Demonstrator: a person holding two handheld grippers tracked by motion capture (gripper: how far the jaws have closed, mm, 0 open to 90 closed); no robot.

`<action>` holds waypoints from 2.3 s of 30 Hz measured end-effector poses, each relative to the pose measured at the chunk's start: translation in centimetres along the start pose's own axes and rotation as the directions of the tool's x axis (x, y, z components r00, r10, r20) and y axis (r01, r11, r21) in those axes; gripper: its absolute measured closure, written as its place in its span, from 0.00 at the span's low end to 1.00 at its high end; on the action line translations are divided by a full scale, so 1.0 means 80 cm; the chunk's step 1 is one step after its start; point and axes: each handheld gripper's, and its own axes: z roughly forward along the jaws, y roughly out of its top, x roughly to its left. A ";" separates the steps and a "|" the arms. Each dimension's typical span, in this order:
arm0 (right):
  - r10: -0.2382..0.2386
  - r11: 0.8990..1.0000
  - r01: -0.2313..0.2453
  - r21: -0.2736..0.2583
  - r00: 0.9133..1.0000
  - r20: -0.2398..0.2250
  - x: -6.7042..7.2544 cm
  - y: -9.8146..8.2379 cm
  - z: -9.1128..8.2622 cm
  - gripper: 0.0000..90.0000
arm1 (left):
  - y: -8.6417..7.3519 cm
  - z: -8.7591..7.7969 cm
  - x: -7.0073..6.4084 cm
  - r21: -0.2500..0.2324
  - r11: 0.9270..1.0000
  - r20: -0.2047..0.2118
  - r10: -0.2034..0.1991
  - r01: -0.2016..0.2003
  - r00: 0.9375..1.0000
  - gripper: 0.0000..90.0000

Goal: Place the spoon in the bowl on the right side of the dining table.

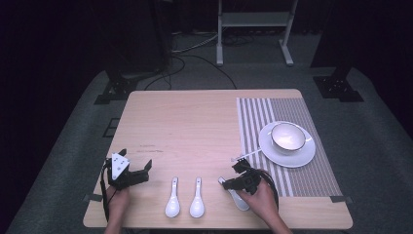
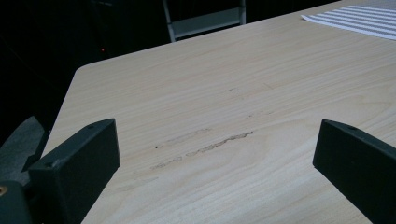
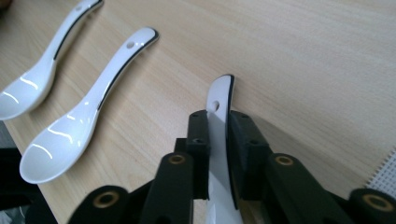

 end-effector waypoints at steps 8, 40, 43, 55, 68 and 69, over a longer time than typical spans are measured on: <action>0.013 0.999 -0.016 -0.035 0.997 -0.080 -0.004 -0.009 -0.011 0.95 | 0.000 -0.001 0.001 -0.005 1.000 0.002 -0.011 0.011 1.000 0.00; 0.163 0.904 -0.232 -0.359 0.963 -0.213 -0.088 -0.022 -0.135 0.95 | 0.000 0.000 0.000 0.000 1.000 -0.002 0.000 0.000 1.000 0.00; 0.183 0.891 -0.248 -0.381 0.963 -0.198 -0.099 -0.019 -0.148 0.95 | 0.000 0.000 -0.001 0.000 1.000 -0.003 0.000 0.000 1.000 0.00; 0.274 0.822 -0.301 -0.484 0.953 -0.127 -0.142 -0.008 -0.196 0.95 | 0.000 0.000 0.000 -0.002 1.000 -0.003 -0.003 0.003 1.000 0.00; 0.417 0.727 -0.371 -0.577 0.907 -0.057 -0.191 0.015 -0.221 0.95 | 0.000 0.000 0.000 -0.003 1.000 -0.003 -0.002 0.002 1.000 0.00; 0.426 0.720 -0.379 -0.581 0.903 -0.061 -0.195 0.015 -0.220 0.95 | 0.000 0.000 0.000 -0.002 1.000 -0.003 -0.001 0.001 1.000 0.00</action>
